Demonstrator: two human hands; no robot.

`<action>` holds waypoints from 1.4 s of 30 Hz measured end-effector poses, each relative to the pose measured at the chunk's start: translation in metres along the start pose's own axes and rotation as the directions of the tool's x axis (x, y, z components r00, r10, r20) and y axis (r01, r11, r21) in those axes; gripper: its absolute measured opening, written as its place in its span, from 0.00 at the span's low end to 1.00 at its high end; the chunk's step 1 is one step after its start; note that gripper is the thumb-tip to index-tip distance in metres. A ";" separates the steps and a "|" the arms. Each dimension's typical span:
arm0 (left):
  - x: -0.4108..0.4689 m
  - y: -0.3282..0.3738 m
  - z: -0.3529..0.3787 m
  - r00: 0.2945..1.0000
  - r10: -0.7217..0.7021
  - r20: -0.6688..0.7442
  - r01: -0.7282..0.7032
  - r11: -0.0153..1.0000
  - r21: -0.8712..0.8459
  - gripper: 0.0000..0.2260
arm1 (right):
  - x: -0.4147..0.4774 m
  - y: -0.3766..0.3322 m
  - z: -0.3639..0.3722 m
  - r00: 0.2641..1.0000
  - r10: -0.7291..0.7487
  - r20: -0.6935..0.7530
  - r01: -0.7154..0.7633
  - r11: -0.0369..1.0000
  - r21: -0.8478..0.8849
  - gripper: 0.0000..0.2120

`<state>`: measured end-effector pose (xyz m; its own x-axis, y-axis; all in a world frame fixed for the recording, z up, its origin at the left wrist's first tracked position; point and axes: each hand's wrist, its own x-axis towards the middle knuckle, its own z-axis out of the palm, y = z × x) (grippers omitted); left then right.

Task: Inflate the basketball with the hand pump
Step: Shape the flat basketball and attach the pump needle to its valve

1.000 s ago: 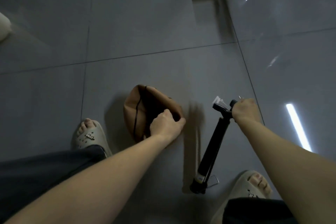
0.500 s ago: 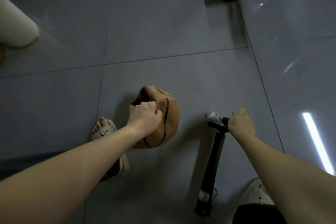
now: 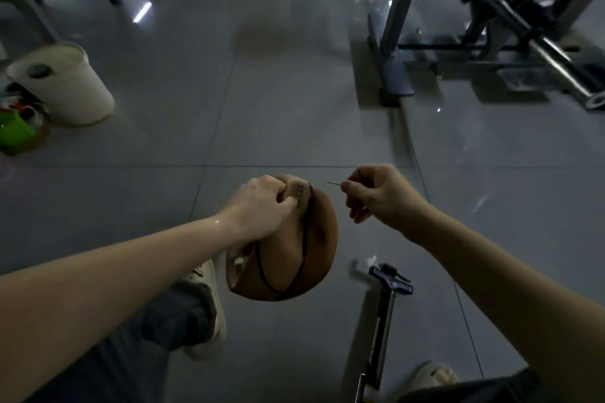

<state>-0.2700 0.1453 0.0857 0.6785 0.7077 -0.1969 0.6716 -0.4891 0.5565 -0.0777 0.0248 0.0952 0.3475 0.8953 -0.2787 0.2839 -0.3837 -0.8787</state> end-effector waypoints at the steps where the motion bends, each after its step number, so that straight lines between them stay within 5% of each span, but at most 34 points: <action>1: -0.006 0.006 -0.006 0.999 0.029 -0.025 -0.029 1.000 0.001 0.15 | -0.013 -0.009 0.001 1.000 -0.027 -0.007 0.027 0.999 0.032 0.05; 9: -0.033 0.034 -0.013 0.961 0.173 -0.216 -0.184 0.982 -0.032 0.18 | -0.059 -0.014 0.016 0.987 -0.039 -0.156 0.081 0.960 0.269 0.05; 27: -0.032 0.032 -0.005 0.962 0.172 -0.210 -0.178 0.984 -0.010 0.17 | -0.055 0.004 0.035 0.960 -0.057 -0.275 0.120 0.969 0.218 0.06; 35: -0.036 0.036 -0.002 0.955 0.196 -0.224 -0.188 0.980 0.057 0.16 | -0.057 0.005 0.038 0.930 -0.176 -0.323 0.148 0.983 -0.109 0.05; 39: -0.034 0.038 0.000 0.942 0.240 -0.235 -0.218 0.969 0.114 0.15 | -0.055 0.001 0.038 0.865 -0.442 -0.237 0.213 0.751 -0.625 0.06; 42: -0.035 0.042 0.003 0.940 0.264 -0.218 -0.221 0.954 0.203 0.14 | -0.050 -0.004 0.038 0.850 -0.503 -0.158 0.217 0.606 -0.766 0.08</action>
<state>-0.2642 0.0986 0.1134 0.7498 0.6471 0.1379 0.5512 -0.7263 0.4107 -0.1303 -0.0100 0.0977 0.2934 0.9181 0.2665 0.9314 -0.2117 -0.2959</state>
